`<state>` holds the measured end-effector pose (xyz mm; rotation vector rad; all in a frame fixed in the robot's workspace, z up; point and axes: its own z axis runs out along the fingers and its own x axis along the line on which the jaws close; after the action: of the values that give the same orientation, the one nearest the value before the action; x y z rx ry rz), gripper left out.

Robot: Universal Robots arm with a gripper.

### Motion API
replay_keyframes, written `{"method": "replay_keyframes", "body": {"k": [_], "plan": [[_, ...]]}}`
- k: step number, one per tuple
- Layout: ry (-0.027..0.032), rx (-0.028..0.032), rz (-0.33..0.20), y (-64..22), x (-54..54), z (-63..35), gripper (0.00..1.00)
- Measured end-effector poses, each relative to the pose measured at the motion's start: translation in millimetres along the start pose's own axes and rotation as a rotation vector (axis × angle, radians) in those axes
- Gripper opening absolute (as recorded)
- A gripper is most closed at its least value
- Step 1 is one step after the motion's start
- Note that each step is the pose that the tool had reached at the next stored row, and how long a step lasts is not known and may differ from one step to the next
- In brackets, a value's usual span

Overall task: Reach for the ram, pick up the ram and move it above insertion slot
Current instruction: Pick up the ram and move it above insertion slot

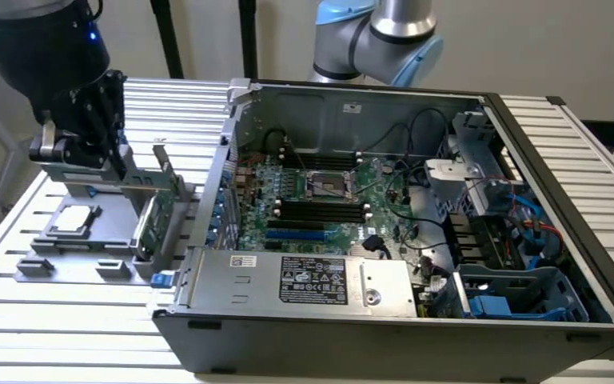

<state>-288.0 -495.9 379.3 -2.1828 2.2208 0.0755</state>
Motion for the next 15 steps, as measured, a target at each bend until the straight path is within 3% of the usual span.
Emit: {"method": "replay_keyframes", "body": {"k": [4, 8, 15], "plan": [[-0.0005, -0.0006, 0.0, -18.2, -1.1, -13.7, 0.13], [-0.0037, -0.0008, 0.0, -36.1, -1.5, -15.8, 0.13], [-0.0156, -0.001, 0.0, -68.0, -2.1, -16.6, 0.13]]}}
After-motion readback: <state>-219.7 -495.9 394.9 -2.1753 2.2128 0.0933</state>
